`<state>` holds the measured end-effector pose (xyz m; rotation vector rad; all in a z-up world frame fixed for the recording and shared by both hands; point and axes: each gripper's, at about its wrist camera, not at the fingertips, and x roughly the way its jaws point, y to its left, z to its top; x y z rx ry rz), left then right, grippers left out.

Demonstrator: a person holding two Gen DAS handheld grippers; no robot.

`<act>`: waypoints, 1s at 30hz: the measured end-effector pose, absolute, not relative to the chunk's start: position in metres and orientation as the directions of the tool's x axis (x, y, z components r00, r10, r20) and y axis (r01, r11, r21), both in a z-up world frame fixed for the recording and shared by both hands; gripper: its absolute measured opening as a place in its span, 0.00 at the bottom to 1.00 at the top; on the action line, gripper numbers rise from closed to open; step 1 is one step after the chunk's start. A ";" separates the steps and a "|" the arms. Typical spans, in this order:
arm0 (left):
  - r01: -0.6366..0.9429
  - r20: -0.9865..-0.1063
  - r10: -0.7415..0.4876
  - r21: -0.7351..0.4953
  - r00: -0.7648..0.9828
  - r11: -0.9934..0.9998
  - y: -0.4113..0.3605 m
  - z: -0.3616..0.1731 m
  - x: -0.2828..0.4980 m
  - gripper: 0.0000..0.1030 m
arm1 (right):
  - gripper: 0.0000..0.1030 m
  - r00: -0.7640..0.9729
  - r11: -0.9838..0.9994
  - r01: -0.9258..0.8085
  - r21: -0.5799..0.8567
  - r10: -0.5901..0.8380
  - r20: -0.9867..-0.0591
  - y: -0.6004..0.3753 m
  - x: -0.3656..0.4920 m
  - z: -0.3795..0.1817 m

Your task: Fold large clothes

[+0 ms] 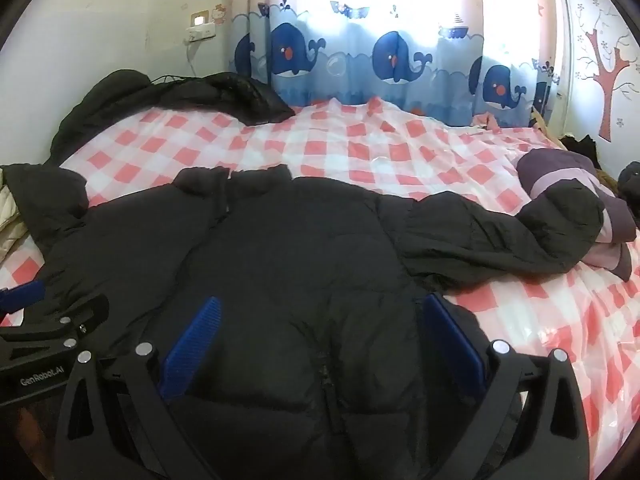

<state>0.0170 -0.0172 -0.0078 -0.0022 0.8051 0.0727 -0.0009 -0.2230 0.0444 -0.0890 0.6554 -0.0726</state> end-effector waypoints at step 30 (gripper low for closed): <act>-0.057 -0.722 0.077 0.052 0.687 0.997 -0.021 -0.007 0.023 0.92 | 0.94 0.777 1.000 0.003 -0.014 -0.011 -0.629 -0.234 0.007 0.039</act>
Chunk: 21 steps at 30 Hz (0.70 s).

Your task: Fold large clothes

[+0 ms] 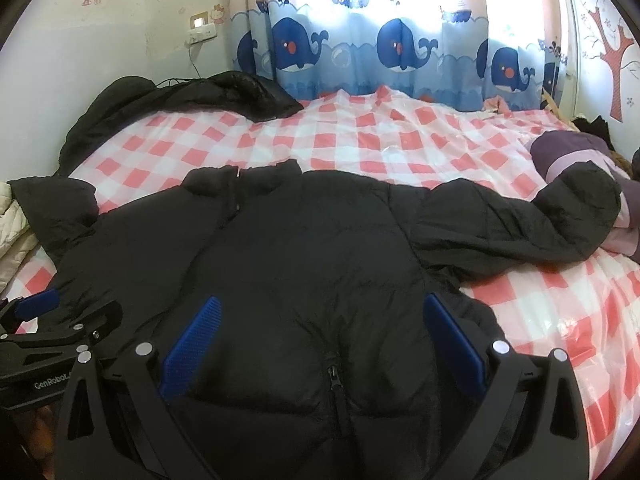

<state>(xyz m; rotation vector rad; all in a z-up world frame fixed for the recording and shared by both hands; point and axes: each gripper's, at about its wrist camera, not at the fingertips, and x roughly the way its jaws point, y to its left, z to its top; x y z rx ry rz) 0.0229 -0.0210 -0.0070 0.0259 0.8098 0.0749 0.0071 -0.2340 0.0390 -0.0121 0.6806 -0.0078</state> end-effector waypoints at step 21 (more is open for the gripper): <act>-0.054 -0.720 0.090 0.073 0.688 0.996 -0.027 -0.014 0.023 0.92 | 0.95 0.770 1.000 -0.017 -0.008 0.008 -0.638 -0.235 0.004 0.040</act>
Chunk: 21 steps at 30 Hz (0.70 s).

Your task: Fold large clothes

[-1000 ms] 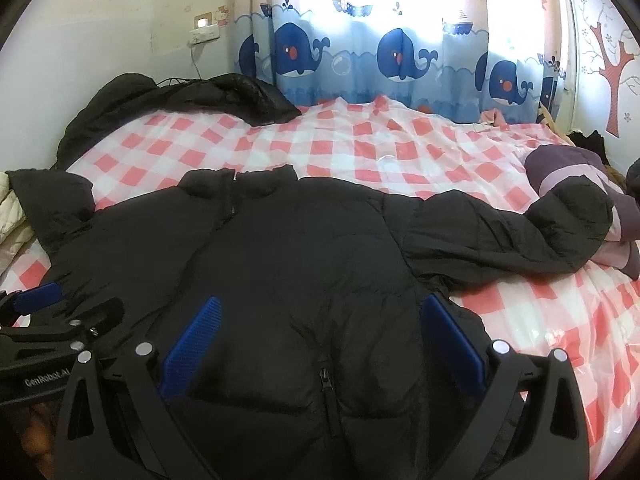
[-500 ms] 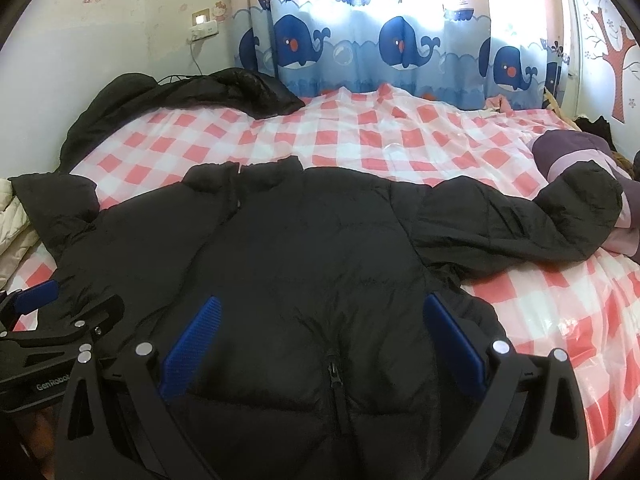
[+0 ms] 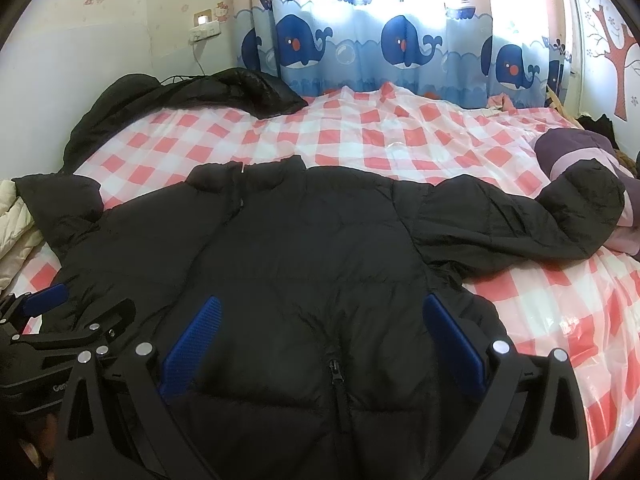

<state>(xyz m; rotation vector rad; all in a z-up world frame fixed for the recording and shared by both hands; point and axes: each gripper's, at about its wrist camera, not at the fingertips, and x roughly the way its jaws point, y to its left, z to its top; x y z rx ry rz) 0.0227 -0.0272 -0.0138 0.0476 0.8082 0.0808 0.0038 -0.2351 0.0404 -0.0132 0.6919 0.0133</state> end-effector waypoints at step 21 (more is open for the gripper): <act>-0.056 -0.723 0.093 0.076 0.684 0.996 -0.026 -0.018 0.023 0.92 | 0.94 0.763 1.000 -0.024 -0.005 0.015 -0.646 -0.232 0.004 0.038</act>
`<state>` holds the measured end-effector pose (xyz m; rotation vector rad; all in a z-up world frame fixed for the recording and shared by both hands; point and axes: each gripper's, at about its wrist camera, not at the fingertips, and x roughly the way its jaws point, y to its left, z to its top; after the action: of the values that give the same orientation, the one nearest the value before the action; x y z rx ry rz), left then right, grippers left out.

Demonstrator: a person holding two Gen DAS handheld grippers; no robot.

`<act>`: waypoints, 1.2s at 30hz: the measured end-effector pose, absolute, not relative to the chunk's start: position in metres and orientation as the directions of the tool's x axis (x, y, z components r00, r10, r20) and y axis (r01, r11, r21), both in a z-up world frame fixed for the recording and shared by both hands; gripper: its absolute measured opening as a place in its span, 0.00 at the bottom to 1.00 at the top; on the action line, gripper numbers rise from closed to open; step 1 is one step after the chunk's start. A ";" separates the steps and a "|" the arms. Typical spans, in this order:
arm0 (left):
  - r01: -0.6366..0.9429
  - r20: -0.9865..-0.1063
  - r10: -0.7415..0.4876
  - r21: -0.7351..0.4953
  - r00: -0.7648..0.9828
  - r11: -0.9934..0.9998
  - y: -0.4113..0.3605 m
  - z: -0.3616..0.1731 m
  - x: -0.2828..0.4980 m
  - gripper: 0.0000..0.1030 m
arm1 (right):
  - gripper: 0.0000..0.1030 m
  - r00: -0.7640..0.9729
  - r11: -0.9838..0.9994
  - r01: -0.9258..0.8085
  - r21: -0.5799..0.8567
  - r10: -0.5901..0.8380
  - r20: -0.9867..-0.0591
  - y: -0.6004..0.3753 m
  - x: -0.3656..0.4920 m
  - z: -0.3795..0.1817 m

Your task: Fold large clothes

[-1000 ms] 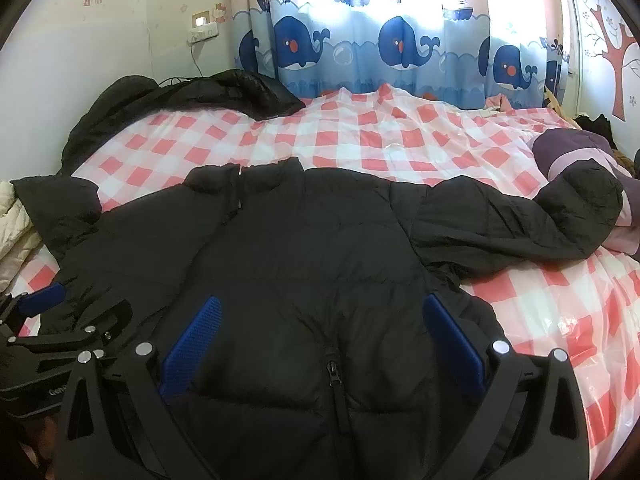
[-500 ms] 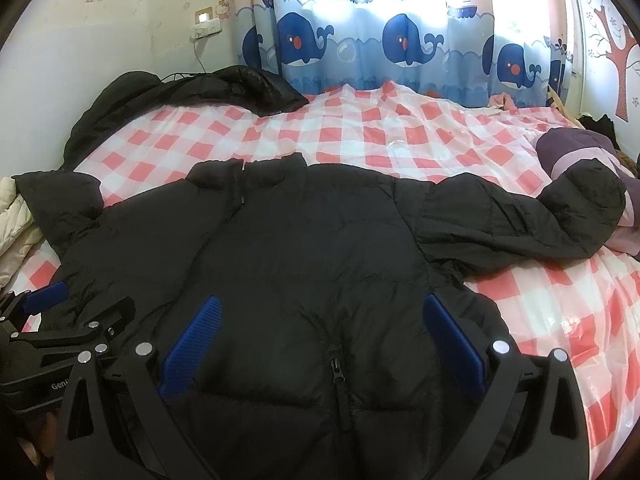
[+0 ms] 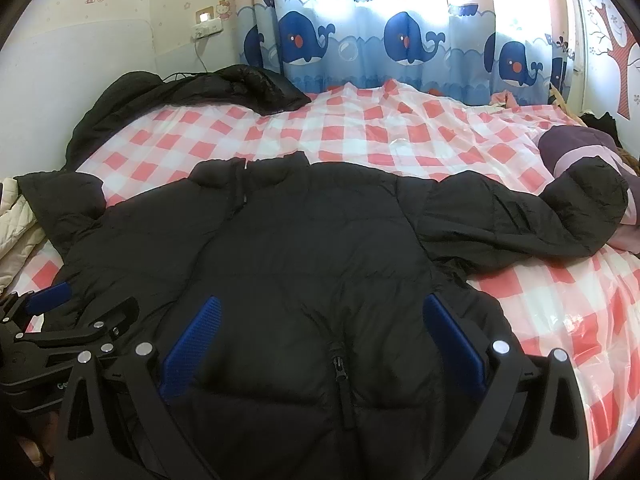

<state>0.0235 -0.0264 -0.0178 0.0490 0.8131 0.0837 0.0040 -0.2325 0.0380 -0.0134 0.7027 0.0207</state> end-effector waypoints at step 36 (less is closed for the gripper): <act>-0.054 -0.729 0.079 0.057 0.679 0.997 -0.021 -0.020 0.025 0.92 | 0.94 0.738 0.999 -0.034 0.016 0.036 -0.674 -0.238 0.007 0.040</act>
<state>0.0253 -0.0207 -0.0199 0.0317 0.8204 0.0749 0.0074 -0.2379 0.0399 0.0029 0.7396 0.0382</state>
